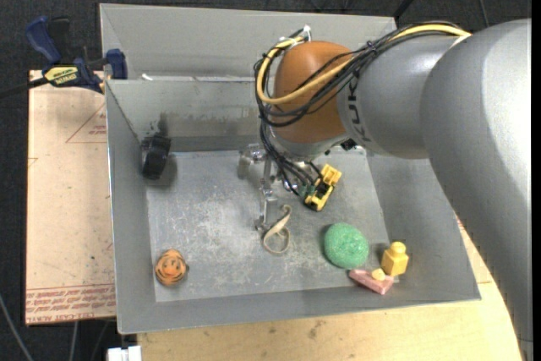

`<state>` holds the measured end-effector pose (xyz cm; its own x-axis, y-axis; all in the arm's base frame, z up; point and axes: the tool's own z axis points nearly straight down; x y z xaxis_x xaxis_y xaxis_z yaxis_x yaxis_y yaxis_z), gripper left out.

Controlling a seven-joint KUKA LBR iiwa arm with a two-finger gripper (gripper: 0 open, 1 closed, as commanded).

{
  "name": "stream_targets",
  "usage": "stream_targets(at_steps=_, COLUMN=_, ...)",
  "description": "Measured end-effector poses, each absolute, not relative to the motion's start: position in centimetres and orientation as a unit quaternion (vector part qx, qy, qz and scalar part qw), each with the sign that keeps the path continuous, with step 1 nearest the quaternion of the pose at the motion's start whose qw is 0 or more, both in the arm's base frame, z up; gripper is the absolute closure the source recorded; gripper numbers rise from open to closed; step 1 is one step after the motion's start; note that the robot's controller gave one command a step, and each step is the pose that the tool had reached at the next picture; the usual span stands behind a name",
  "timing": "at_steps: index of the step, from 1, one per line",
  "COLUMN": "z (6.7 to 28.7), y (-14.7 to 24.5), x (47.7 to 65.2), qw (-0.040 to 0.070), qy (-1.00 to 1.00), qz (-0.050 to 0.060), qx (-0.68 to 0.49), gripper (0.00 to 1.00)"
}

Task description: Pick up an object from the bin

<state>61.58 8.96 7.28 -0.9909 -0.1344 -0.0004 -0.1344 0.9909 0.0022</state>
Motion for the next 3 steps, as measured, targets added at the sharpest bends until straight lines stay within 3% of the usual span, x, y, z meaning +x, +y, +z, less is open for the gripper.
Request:
stream_targets(at_steps=1, z=9.0, y=6.5, x=62.1, qw=0.002, qy=0.999, qz=0.001, qx=-0.053, gripper=0.00)
stream_targets(at_steps=2, z=7.9, y=1.4, x=62.6, qw=0.003, qy=0.994, qz=0.001, qx=-0.111, gripper=0.00)
stream_targets(at_steps=3, z=10.8, y=-0.5, x=62.4, qw=-0.002, qy=0.995, qz=-0.001, qx=-0.099, gripper=0.00)
